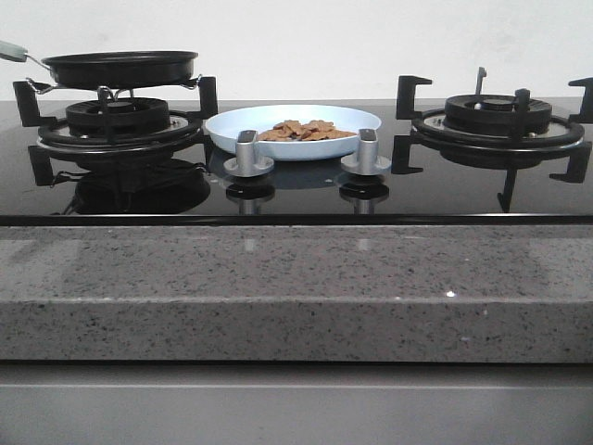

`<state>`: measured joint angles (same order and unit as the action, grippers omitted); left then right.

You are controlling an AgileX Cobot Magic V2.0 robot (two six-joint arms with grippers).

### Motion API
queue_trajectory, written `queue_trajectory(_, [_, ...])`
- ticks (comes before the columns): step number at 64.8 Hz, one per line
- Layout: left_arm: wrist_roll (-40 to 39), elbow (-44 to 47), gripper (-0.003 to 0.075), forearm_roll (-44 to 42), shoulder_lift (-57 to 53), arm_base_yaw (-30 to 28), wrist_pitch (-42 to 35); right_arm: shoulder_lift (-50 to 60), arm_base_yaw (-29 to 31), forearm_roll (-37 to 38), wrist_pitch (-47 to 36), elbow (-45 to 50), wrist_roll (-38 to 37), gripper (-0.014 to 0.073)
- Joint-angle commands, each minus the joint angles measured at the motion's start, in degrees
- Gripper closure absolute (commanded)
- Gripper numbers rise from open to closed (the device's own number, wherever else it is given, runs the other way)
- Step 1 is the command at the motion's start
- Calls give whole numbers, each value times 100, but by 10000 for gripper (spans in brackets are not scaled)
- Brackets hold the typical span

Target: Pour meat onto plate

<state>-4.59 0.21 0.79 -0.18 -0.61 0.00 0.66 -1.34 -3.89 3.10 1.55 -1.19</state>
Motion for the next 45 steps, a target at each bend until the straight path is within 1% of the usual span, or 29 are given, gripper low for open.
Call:
queue_trajectory(1, [-5, 36, 741, 4, -96, 45, -454, 88, 16, 239, -519, -32, -112, 664])
queue_trajectory(6, [-5, 36, 741, 4, -96, 45, -454, 88, 16, 389, -524, -32, -214, 664])
queue_trajectory(21, [-5, 36, 741, 4, -96, 45, -454, 88, 16, 389, -659, -32, -246, 664])
queue_trajectory(39, [-5, 36, 741, 4, -96, 45, -454, 88, 16, 389, -818, -32, -567, 664])
queue_trajectory(45, [-5, 36, 741, 4, -96, 45, -454, 88, 16, 575, -882, -32, -697, 664])
